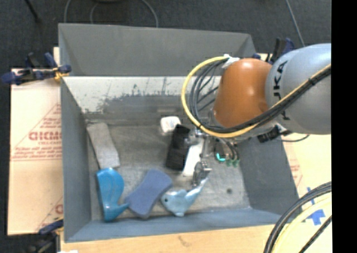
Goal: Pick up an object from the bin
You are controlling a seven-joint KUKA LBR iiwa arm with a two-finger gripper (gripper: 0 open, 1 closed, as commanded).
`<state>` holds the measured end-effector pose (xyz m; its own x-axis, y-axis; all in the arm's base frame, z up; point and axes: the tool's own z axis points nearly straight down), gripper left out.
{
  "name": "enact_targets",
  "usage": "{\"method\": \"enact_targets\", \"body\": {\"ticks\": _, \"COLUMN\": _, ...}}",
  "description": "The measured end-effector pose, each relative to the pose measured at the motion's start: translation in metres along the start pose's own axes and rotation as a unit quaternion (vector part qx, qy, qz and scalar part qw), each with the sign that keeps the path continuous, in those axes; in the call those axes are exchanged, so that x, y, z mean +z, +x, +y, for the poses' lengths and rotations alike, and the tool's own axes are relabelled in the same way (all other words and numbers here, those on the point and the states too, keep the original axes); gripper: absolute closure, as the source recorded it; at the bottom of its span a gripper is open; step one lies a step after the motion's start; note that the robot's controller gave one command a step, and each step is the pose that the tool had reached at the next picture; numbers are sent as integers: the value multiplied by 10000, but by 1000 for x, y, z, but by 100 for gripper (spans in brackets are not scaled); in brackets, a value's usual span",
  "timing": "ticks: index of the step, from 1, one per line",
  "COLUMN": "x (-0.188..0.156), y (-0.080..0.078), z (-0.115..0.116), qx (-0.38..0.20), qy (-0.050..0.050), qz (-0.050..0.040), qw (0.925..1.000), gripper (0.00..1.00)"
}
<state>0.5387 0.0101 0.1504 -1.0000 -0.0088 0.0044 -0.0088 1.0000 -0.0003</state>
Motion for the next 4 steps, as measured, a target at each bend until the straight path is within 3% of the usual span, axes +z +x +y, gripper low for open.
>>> {"method": "enact_targets", "body": {"ticks": 1, "x": -4, "y": -2, "z": 0, "qx": 0, "qy": 0, "qz": -40, "qw": 10000, "gripper": 0}}
{"method": "enact_targets", "body": {"ticks": 2, "x": 42, "y": 5, "z": 47, "qx": -677, "qy": 12, "qz": -79, "qw": 9977, "gripper": 0}}
{"method": "enact_targets", "body": {"ticks": 3, "x": 36, "y": 34, "z": 111, "qx": -2067, "qy": 4, "qz": -45, "qw": 9784, "gripper": 0}}
{"method": "enact_targets", "body": {"ticks": 4, "x": 43, "y": 22, "z": 104, "qx": -1799, "qy": -5, "qz": -47, "qw": 9837, "gripper": 0}}
